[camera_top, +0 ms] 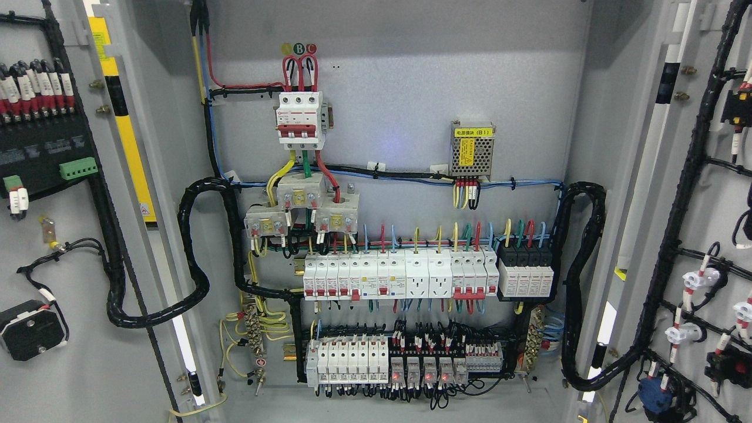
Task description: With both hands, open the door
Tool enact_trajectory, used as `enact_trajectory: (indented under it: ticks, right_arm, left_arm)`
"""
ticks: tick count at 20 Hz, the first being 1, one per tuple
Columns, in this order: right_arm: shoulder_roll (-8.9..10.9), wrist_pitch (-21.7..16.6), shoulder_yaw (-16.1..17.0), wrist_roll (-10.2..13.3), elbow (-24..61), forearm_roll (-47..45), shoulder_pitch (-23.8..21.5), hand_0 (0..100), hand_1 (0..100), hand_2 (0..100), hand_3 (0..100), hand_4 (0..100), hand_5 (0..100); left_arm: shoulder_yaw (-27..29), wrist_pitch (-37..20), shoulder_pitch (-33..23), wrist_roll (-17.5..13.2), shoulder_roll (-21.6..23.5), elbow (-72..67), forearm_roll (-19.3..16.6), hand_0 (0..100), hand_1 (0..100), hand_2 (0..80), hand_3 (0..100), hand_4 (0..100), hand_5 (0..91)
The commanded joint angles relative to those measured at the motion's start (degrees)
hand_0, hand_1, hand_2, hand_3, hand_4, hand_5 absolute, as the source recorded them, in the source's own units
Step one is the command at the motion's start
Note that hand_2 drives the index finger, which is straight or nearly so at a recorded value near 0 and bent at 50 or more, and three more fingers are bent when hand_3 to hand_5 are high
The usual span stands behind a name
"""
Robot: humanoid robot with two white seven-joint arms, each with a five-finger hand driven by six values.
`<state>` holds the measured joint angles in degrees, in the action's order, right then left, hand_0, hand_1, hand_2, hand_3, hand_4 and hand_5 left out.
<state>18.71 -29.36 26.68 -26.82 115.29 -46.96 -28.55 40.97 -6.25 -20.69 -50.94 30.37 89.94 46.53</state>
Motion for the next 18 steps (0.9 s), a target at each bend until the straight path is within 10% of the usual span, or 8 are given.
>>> enact_trajectory:
  ticks: [1, 18]
  right_arm:
    - [0.01, -0.08, 0.48, -0.08, -0.51, -0.06, 0.07, 21, 11, 0, 0, 0, 0]
    - [-0.25, -0.26, -0.48, -0.08, 0.02, 0.03, -0.02, 21, 11, 0, 0, 0, 0]
  left_arm:
    - [0.51, 0.01, 0.03, -0.21, 0.92, -1.26, 0.05, 6, 15, 10.8, 23, 11, 0.0]
    - [0.16, -0.07, -2.95, -1.53, -2.06, 9.19, 0.05, 5, 16, 11.0, 25, 12, 0.0]
